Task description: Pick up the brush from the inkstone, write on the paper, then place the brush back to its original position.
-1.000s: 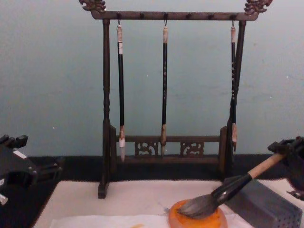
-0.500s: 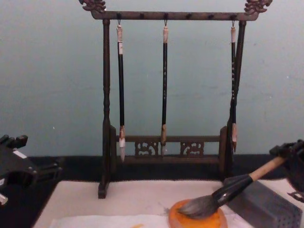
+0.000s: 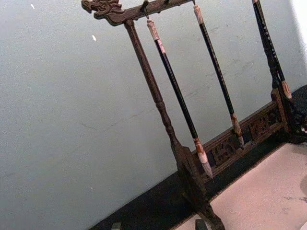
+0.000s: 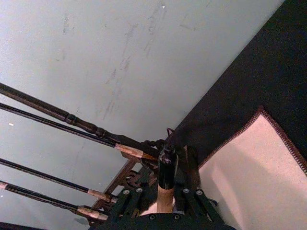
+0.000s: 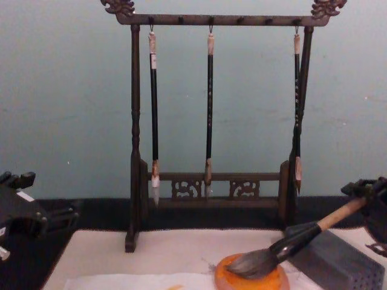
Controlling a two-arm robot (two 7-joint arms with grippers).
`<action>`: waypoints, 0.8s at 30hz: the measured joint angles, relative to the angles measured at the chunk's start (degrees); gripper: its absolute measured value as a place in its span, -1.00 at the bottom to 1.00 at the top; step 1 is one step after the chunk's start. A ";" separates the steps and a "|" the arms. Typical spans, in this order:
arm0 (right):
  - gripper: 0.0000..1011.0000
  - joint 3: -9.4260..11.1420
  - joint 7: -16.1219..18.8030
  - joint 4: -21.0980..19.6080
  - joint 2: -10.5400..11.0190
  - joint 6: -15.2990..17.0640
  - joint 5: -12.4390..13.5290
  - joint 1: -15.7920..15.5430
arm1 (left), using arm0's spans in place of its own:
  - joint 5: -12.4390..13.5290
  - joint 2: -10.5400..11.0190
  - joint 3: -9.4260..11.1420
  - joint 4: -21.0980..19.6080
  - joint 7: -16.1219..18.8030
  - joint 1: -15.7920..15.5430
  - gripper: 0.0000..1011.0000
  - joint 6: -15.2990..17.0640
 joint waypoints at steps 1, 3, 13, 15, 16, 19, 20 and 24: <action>-0.41 0.01 0.01 0.00 0.00 0.01 -0.01 0.00 | 0.00 0.00 0.00 0.00 0.00 0.00 0.98 0.00; -0.29 0.01 0.01 -0.01 -0.01 0.01 -0.02 -0.01 | 0.00 0.00 0.00 0.00 0.00 0.00 0.98 0.00; 0.34 0.05 0.01 -0.06 -0.03 0.02 -0.08 -0.06 | 0.00 0.00 0.00 0.00 0.00 0.00 0.98 0.00; 0.50 0.05 0.01 -0.07 -0.03 0.02 -0.10 -0.07 | 0.00 0.00 0.00 0.00 0.00 0.00 0.98 0.00; 0.54 0.05 0.01 -0.07 -0.03 0.02 -0.10 -0.07 | 0.00 0.00 0.01 0.00 0.00 0.00 0.98 0.00; 0.72 0.05 0.01 -0.08 -0.03 0.02 -0.11 -0.08 | 0.00 0.00 0.00 0.00 0.00 0.00 0.98 0.00; 0.75 0.05 0.01 -0.08 -0.03 0.02 -0.12 -0.08 | 0.00 0.00 0.00 0.00 0.00 0.00 0.98 0.00; 0.93 0.05 0.01 -0.08 -0.03 0.02 -0.14 -0.08 | 0.00 0.00 0.00 0.00 0.00 0.00 0.98 0.00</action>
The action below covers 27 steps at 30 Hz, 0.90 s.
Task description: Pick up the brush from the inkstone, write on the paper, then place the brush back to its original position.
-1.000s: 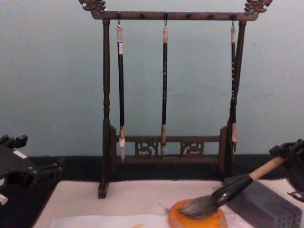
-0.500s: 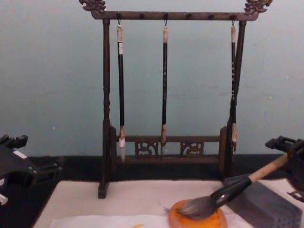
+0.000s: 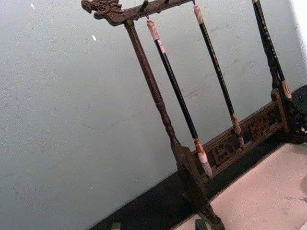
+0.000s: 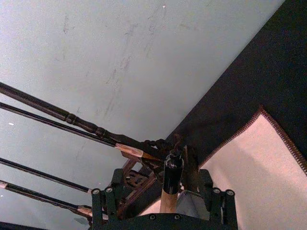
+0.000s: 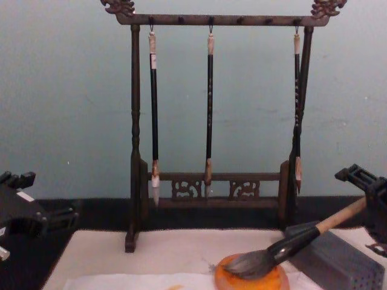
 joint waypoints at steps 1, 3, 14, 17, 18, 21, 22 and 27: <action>0.98 0.00 0.00 0.00 0.00 0.00 0.00 0.00 | 0.00 0.00 0.00 0.00 0.00 0.00 0.98 0.00; 0.98 0.00 0.00 0.00 0.00 0.00 -0.01 0.00 | 0.00 0.00 0.00 0.00 0.00 0.00 0.98 0.00; 0.98 -0.88 -1.42 -4.35 1.19 -1.70 -0.72 -1.82 | 0.00 0.00 0.00 0.00 0.00 0.00 0.98 0.00; 0.98 -0.85 -2.21 -5.56 1.44 -2.13 -0.70 -2.51 | 0.00 0.00 0.00 0.00 0.00 0.00 0.98 0.00; 0.98 -0.75 -2.81 -6.38 1.59 -2.43 -0.63 -3.06 | 0.00 0.00 0.00 0.00 0.00 0.00 0.98 0.00; 0.98 -0.60 -3.97 -7.86 1.97 -2.85 -0.31 -4.16 | 0.00 0.00 0.00 0.00 0.00 0.00 0.98 0.00; 0.98 -0.53 -4.54 -8.64 2.21 -3.03 -0.11 -4.74 | 0.00 0.00 0.00 0.00 0.00 0.00 0.98 0.00; 0.98 -0.42 -6.00 -10.95 3.09 -3.63 0.33 -6.53 | 0.00 0.00 0.00 0.00 0.00 0.00 0.98 0.00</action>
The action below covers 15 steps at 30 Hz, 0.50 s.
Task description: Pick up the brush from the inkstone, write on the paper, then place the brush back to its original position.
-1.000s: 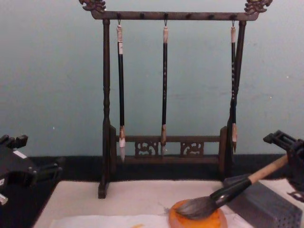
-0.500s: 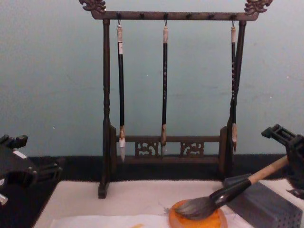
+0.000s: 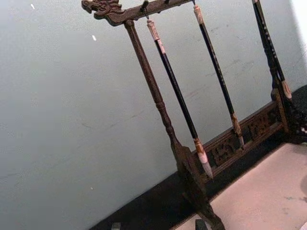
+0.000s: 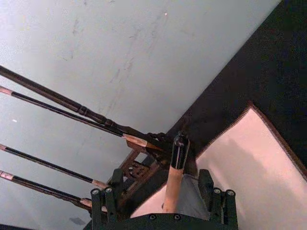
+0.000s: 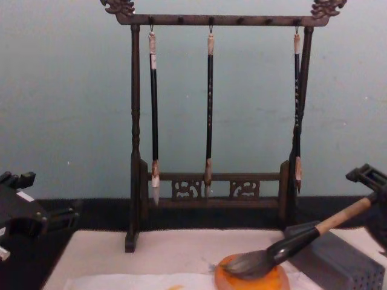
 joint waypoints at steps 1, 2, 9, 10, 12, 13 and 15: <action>0.98 0.00 -0.16 -0.33 0.14 -0.14 0.00 -0.24 | 0.00 0.00 0.00 0.00 0.00 0.00 0.98 0.00; 0.98 0.00 -0.41 -0.87 0.39 -0.31 0.00 -0.62 | 0.00 0.00 0.00 0.00 0.00 0.00 0.98 0.00; 0.98 -0.70 -4.60 -7.26 3.26 -1.94 -3.81 -3.74 | 0.00 0.00 0.00 0.00 0.00 0.00 0.98 0.00; 0.98 -0.83 -5.11 -7.87 3.54 -2.00 -4.44 -4.00 | 0.00 0.00 0.00 0.00 0.00 0.00 0.98 0.00; 0.98 -1.17 -6.51 -9.36 4.22 -2.14 -6.18 -4.54 | 0.00 0.00 0.00 0.00 0.00 0.00 0.98 0.00; 0.98 -1.43 -7.73 -10.55 4.81 -2.27 -7.88 -4.98 | 0.00 0.00 0.00 0.00 0.00 0.00 0.98 0.00; 0.98 -1.69 -8.76 -11.71 5.34 -2.36 -9.51 -5.34 | 0.00 0.00 0.00 0.00 0.00 0.00 0.98 0.00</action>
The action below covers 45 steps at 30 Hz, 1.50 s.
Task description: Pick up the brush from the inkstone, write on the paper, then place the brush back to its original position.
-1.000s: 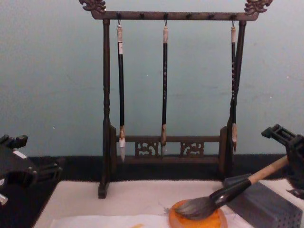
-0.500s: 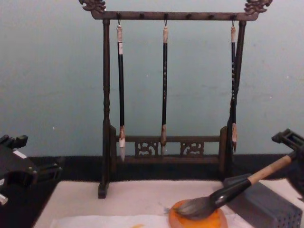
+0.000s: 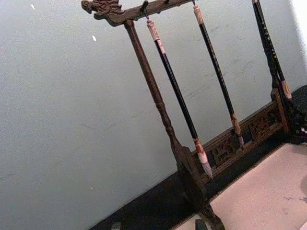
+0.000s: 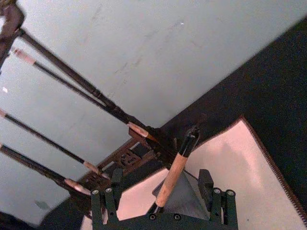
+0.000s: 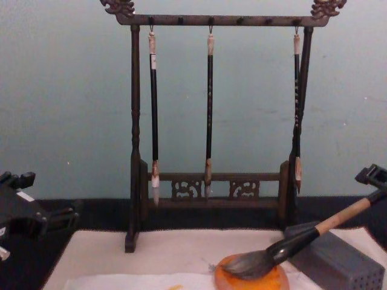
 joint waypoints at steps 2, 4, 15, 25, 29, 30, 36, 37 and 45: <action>0.98 -0.30 -0.77 -1.43 0.84 -0.12 -2.34 -0.44 | 0.00 0.00 0.00 0.00 0.00 0.00 0.98 0.00; 0.98 -0.56 -1.14 -2.46 1.66 -0.46 -4.85 -0.73 | 0.00 0.00 0.00 0.00 0.00 0.00 0.98 0.00; 0.98 -3.39 0.59 -2.31 5.44 -0.34 -17.42 2.19 | 0.00 0.00 0.00 0.00 0.00 0.00 0.98 0.00; 0.98 -8.05 0.12 0.00 6.43 2.19 -28.82 6.36 | 0.00 0.00 0.00 0.00 0.00 0.00 0.98 0.00; 0.98 -9.26 -0.78 0.79 6.27 1.65 -33.25 6.46 | 0.00 0.00 0.00 0.00 0.00 0.00 0.98 0.00; 0.98 -9.39 -0.87 0.91 6.26 1.37 -33.89 6.38 | 0.00 0.00 0.00 0.00 0.00 0.00 0.98 0.00; 0.98 -9.31 -0.60 2.04 5.72 -1.96 -36.63 5.05 | 0.00 0.00 0.00 0.00 0.00 0.00 0.98 0.00; 0.98 -9.31 -0.57 2.16 5.69 -2.35 -37.05 4.95 | 0.00 0.00 0.00 0.00 0.00 0.00 0.98 0.00; 0.98 -9.77 -0.62 3.70 5.44 -5.21 -42.11 3.99 | 0.00 0.00 0.00 0.00 0.00 0.00 0.98 0.00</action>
